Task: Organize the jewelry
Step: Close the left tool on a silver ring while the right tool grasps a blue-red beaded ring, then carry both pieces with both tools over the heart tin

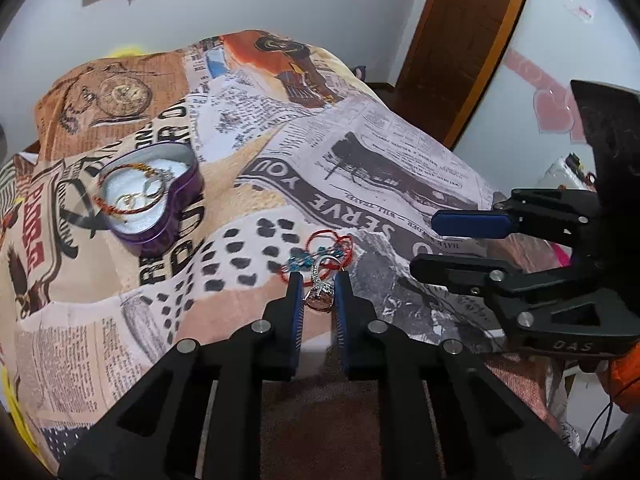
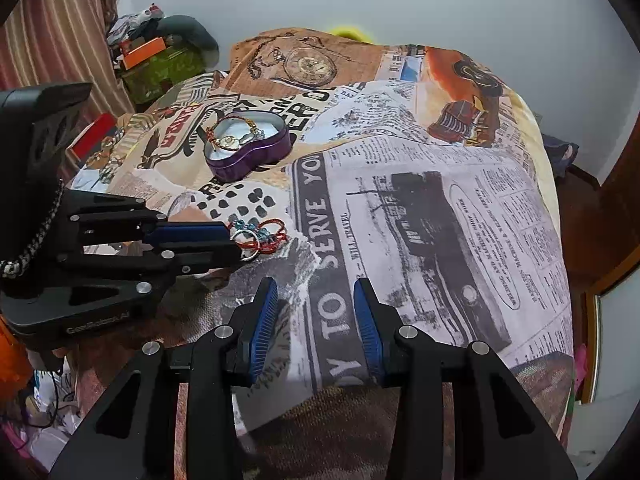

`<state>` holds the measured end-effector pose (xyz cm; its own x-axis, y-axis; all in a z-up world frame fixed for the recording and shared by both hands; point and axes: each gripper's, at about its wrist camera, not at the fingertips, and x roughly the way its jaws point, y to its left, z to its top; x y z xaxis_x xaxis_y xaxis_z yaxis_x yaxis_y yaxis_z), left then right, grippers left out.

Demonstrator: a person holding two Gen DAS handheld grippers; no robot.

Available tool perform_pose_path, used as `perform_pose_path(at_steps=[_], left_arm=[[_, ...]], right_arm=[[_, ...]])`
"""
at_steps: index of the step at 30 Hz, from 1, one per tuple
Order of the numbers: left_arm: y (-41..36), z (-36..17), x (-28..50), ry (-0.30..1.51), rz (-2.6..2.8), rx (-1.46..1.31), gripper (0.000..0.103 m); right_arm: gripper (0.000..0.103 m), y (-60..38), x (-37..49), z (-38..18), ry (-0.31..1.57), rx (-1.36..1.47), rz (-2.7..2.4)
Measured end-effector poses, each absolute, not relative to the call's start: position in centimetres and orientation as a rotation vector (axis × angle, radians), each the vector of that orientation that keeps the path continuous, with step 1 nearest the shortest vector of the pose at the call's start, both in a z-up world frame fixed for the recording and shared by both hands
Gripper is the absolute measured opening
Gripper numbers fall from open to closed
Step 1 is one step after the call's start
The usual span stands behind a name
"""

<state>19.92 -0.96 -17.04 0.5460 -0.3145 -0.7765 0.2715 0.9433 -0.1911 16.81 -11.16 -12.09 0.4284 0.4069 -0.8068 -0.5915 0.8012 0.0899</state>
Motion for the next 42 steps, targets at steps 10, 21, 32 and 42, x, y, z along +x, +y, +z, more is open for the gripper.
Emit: perform_pose_path(at_steps=[10, 21, 32, 42], left_arm=[[2.8, -16.6, 18.4, 0.908, -0.268, -0.085, 0.014], [4.1, -17.3, 17.9, 0.907, -0.245, -0.105, 0.014], [4.6, -16.1, 17.3, 0.88, -0.221, -0.116, 0.014], [6.0, -13.3, 17.0, 0.812, -0.185, -0.109, 0.014]], right_arm=[[0.036, -7.7, 17.9, -12.5, 0.949, -0.298, 0.693], [0.036, -5.4, 19.7, -13.8, 1.024, -0.333, 0.777], [0.008, -5.0, 19.2, -13.4, 0.993, -0.341, 0.754], [0.008, -4.9, 19.2, -9.4, 0.894, -0.273, 0.752]])
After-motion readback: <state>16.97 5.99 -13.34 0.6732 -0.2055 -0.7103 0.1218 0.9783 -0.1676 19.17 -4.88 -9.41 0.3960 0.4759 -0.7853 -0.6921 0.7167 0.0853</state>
